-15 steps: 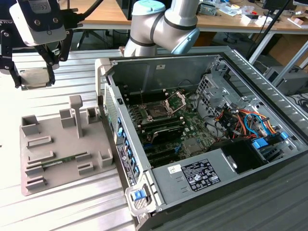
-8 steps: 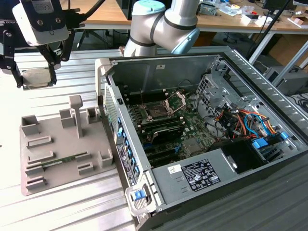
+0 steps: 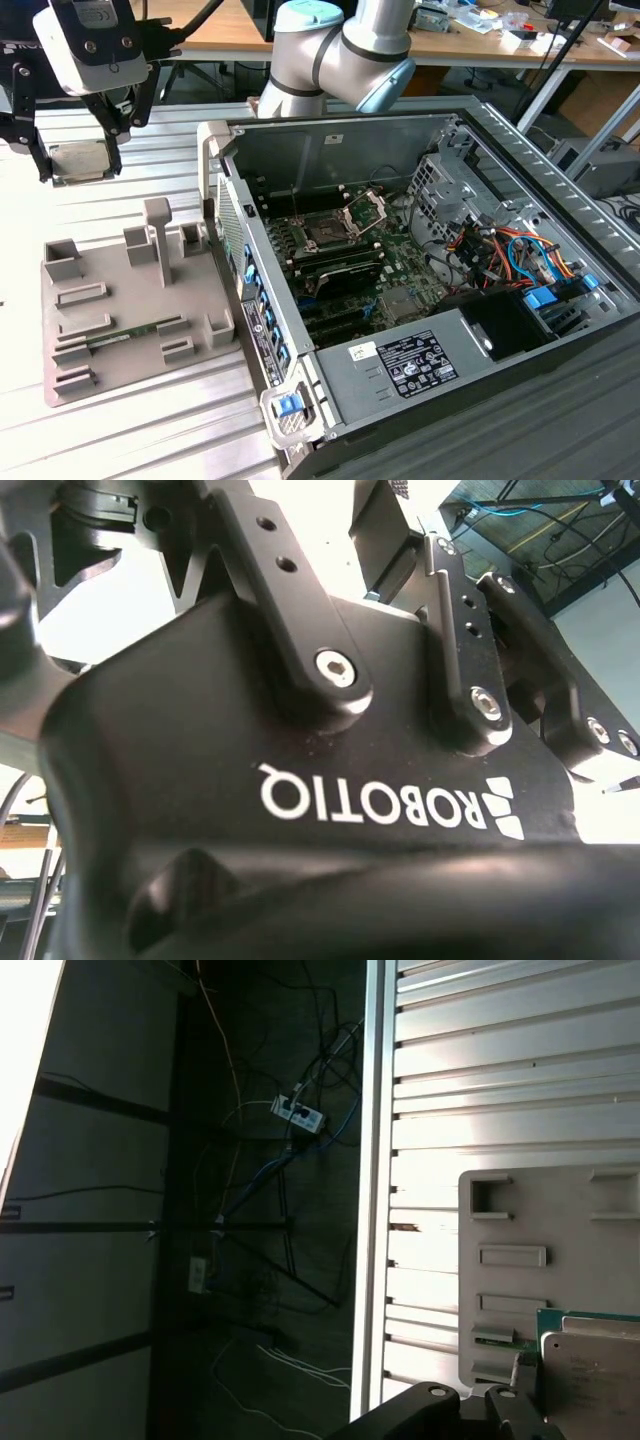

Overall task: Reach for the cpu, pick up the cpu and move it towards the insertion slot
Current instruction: 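Pick up the cpu and move it towards the insertion slot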

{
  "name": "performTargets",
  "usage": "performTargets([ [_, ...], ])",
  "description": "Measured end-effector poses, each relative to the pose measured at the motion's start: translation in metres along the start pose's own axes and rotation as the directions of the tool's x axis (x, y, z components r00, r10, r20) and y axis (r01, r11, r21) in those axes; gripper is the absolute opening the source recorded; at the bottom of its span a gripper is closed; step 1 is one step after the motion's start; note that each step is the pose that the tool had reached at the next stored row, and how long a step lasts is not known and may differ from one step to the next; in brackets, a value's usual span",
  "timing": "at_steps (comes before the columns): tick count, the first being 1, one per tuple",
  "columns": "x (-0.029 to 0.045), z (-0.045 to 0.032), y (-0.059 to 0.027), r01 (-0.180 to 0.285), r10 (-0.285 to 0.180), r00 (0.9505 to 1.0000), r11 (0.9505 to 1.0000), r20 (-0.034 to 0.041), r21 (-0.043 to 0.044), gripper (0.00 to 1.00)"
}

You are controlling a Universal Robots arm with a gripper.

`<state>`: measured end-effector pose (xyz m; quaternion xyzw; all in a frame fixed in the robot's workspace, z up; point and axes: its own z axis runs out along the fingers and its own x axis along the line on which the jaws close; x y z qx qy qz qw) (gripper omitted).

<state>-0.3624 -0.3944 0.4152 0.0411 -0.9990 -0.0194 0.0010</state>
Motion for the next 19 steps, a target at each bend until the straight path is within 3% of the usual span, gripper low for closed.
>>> performTargets([
  [19, -0.0054, 0.0, -0.0004, 0.0, 0.0, 1.0, 1.0, 0.0, 0.0, 0.55],
])
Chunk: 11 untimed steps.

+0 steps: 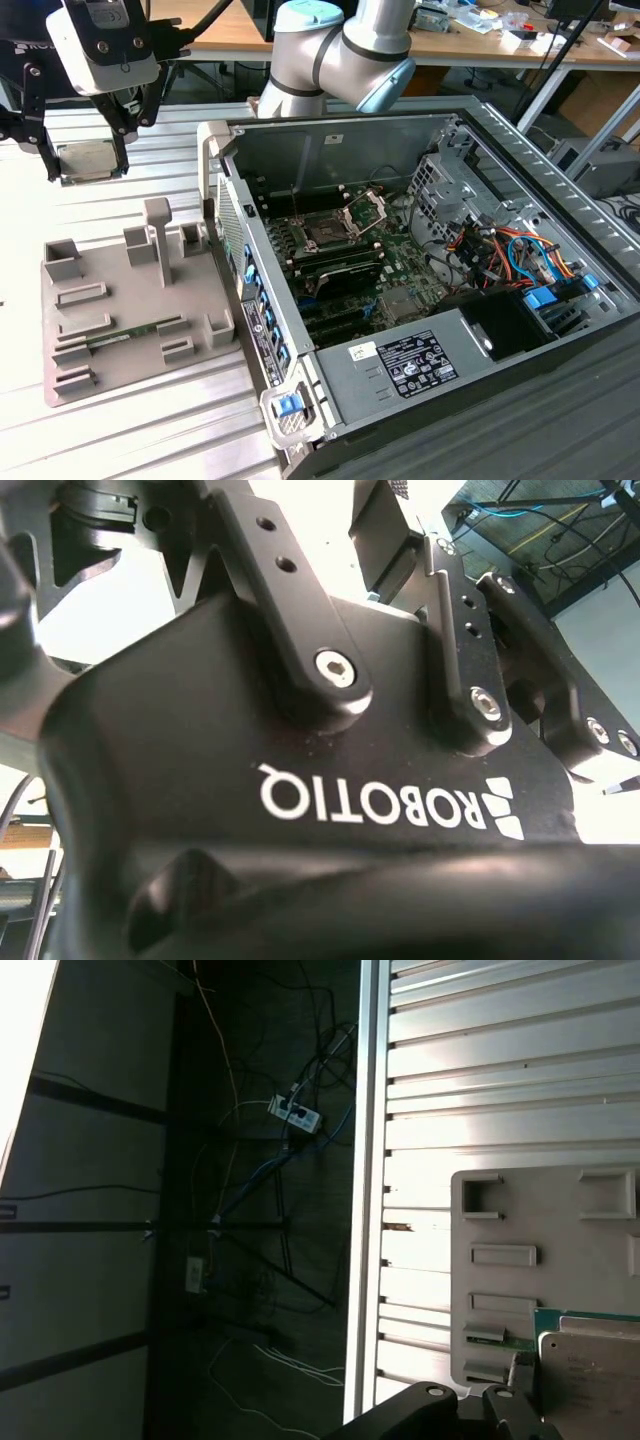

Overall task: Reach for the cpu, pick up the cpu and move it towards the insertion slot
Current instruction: 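Pick up the cpu and move it towards the insertion slot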

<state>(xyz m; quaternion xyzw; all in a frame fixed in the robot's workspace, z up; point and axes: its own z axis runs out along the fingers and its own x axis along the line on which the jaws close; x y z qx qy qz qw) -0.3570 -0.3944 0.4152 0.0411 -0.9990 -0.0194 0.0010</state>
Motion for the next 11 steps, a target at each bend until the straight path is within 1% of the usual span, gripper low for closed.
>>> performTargets([
  [11, -0.0023, 0.0, -0.0002, 0.0, 0.0, 1.0, 1.0, 0.0, 0.0, 0.55],
])
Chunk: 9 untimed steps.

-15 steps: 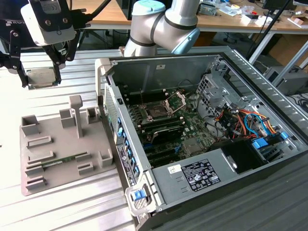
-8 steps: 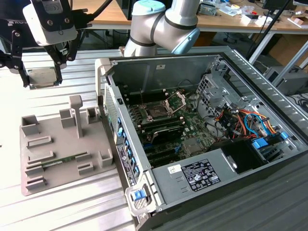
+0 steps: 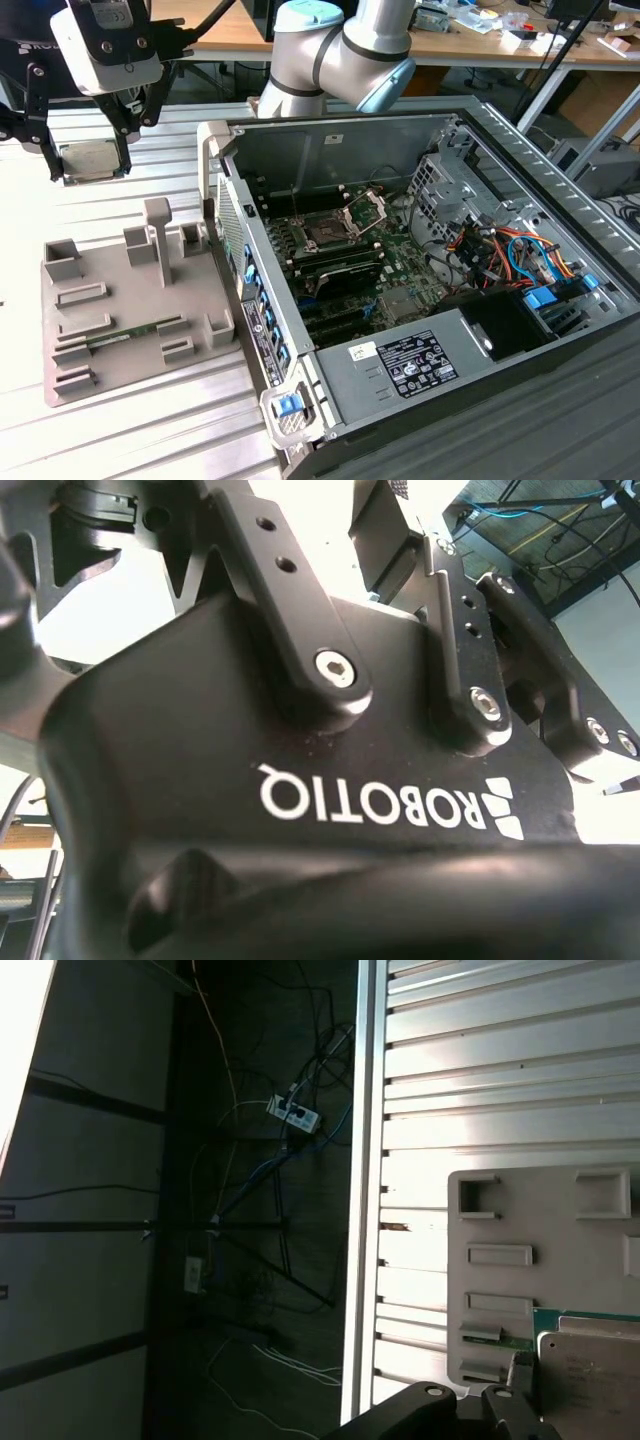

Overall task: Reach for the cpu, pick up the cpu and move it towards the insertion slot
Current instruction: 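Pick up the cpu and move it towards the insertion slot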

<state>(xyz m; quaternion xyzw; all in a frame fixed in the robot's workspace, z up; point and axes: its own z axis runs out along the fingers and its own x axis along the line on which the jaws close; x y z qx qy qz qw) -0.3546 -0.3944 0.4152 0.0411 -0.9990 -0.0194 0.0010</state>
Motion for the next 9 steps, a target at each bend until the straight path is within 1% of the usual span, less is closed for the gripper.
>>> performTargets([
  [9, -0.0016, 0.0, -0.0001, 0.0, 0.0, 1.0, 1.0, -0.0001, 0.0, 0.55],
])
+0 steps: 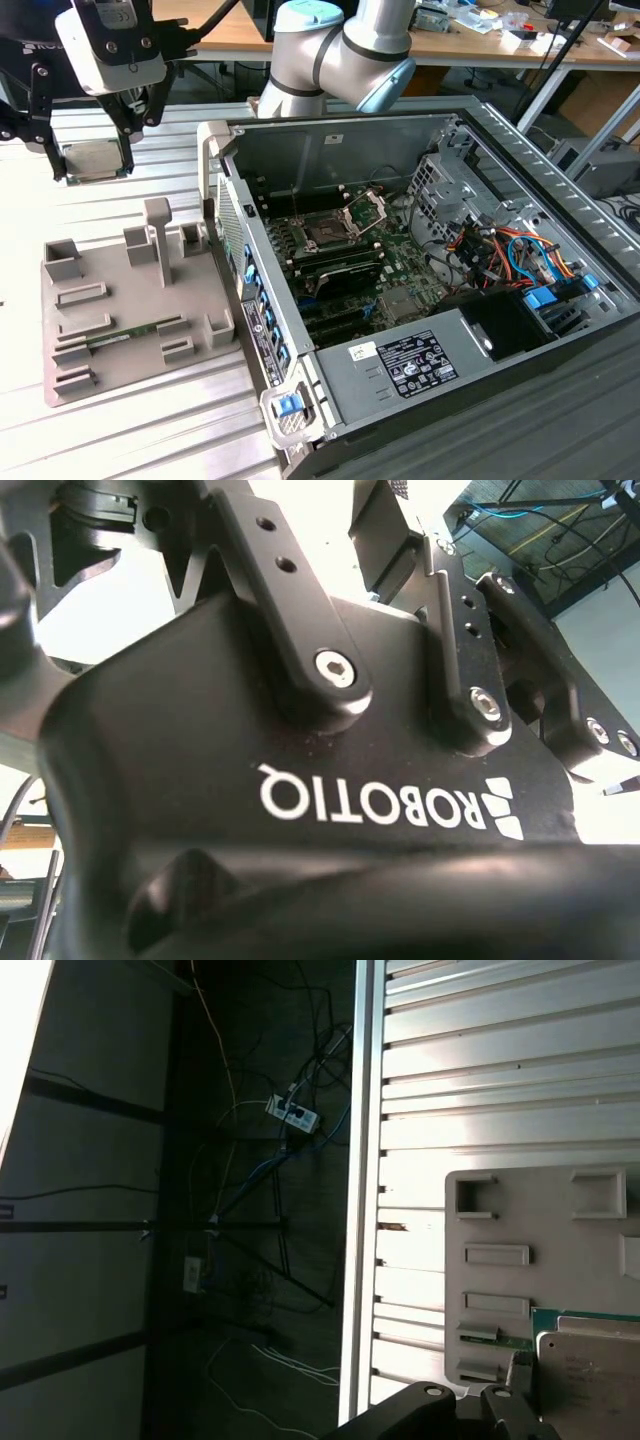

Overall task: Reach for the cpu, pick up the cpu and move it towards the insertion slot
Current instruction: 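Pick up the cpu and move it towards the insertion slot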

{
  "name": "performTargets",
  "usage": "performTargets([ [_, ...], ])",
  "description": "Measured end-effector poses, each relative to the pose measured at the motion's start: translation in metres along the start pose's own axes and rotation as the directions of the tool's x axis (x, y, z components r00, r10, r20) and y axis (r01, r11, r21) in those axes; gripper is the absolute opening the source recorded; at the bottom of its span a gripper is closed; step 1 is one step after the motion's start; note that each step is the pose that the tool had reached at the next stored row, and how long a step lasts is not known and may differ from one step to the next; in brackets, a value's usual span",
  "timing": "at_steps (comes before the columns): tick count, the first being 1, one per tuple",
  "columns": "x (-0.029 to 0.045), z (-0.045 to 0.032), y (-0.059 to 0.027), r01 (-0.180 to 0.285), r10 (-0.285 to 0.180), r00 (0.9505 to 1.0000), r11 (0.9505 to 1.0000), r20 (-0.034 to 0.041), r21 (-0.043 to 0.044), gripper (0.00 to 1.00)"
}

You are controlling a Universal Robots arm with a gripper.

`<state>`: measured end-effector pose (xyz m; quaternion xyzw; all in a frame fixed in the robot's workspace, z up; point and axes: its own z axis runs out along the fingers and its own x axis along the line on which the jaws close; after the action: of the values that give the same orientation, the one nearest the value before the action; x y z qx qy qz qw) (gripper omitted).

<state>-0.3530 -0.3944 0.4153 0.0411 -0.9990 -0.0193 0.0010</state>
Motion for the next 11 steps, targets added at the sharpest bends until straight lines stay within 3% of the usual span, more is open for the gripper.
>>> performTargets([
  [11, -0.0068, 0.0, -0.0006, 0.0, 0.0, 1.0, 1.0, 0.0001, 0.0, 0.55],
])
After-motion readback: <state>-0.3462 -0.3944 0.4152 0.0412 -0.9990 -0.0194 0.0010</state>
